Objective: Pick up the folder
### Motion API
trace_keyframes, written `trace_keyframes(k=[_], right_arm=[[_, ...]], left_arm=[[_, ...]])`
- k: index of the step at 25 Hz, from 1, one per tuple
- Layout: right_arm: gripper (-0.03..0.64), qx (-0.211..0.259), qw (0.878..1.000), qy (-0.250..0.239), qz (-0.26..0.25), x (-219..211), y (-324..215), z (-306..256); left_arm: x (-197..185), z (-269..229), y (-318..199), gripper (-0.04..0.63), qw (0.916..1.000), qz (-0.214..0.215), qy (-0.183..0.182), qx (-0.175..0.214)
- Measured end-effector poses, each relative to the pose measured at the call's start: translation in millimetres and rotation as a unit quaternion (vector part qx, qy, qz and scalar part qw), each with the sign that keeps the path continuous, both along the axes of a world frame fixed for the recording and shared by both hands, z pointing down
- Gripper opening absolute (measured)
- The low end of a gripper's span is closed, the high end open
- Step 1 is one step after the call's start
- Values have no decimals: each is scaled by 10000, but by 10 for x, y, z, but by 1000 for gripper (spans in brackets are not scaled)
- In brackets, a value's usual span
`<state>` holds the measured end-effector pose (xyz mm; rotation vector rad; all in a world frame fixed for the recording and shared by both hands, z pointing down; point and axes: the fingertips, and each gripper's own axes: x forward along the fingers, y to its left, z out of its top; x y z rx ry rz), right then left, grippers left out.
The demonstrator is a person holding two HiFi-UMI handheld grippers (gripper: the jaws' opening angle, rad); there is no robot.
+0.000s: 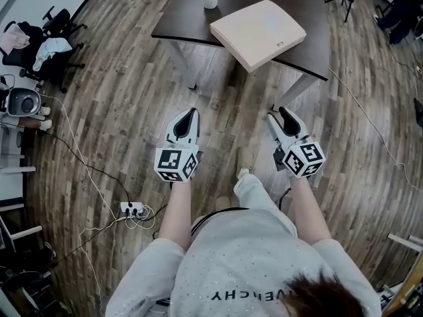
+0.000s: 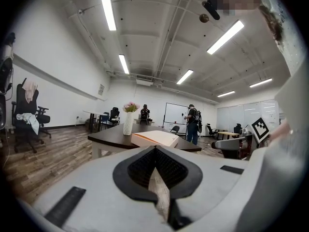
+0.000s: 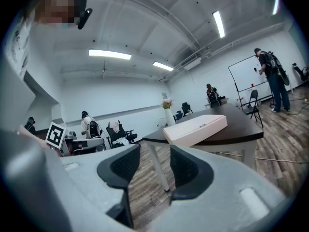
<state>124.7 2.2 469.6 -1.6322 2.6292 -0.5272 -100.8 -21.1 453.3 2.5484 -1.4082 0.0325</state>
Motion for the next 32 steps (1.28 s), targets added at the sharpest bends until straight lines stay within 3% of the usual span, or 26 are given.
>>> trace_keyframes(k=[21,32], right_arm=[[196,-551,9968,-570,-135,594,-1518,502],[217,-894,9852,-1434,-268,596,-1867,750]], left_arm=[[385,297,-1423,-2,9980,-530,-144,-302],[423,579,-1707,-2,9959,-715,-180,-517]])
